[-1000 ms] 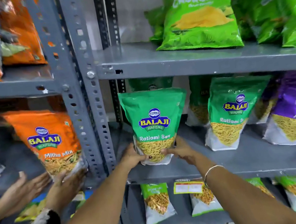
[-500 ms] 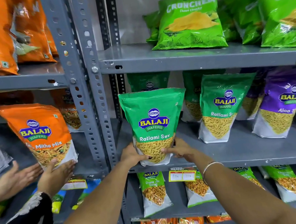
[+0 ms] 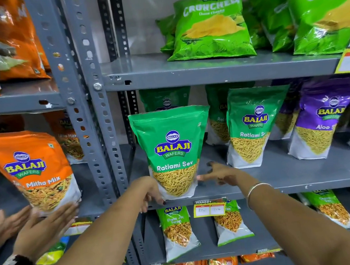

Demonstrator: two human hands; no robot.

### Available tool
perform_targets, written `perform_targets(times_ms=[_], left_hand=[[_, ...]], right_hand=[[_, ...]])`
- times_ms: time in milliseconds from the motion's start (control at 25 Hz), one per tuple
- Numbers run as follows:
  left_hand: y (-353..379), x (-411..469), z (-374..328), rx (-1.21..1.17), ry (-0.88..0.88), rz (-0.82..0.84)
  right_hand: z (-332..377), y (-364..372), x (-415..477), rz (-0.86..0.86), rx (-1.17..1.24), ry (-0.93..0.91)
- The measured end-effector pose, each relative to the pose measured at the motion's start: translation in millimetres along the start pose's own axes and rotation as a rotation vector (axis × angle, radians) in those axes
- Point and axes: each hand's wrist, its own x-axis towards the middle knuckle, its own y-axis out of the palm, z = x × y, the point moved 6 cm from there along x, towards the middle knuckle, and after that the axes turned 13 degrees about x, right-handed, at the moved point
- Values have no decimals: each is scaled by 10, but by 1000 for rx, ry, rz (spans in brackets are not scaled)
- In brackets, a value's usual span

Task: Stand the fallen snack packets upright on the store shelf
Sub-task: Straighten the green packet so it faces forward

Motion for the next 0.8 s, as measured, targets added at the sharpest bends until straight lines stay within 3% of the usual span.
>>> perform_targets(times_ms=[120, 200, 280, 440, 600, 720, 800], left_hand=[[162, -94, -480, 246, 47, 199], [188, -149, -965, 245, 119, 200], [87, -120, -1514, 85, 279, 48], [-251, 87, -2417, -479, 510, -369], [-436, 276, -2790, -825, 540, -436], [-384, 364, -2865, -835, 492, -487], [-338, 406, -2849, -854, 438, -546]], right_hand=[[-207, -621, -87, -75, -177, 133], [-385, -1088, -101, -143, -287, 177], [-484, -1523, -45, -223, -351, 130], [-608, -2217, 216, -369, -42, -72], [-613, -2498, 685, -158, 222, -207], [-497, -2391, 716, 118, 289, -296], [-465, -2340, 657, 152, 334, -328]])
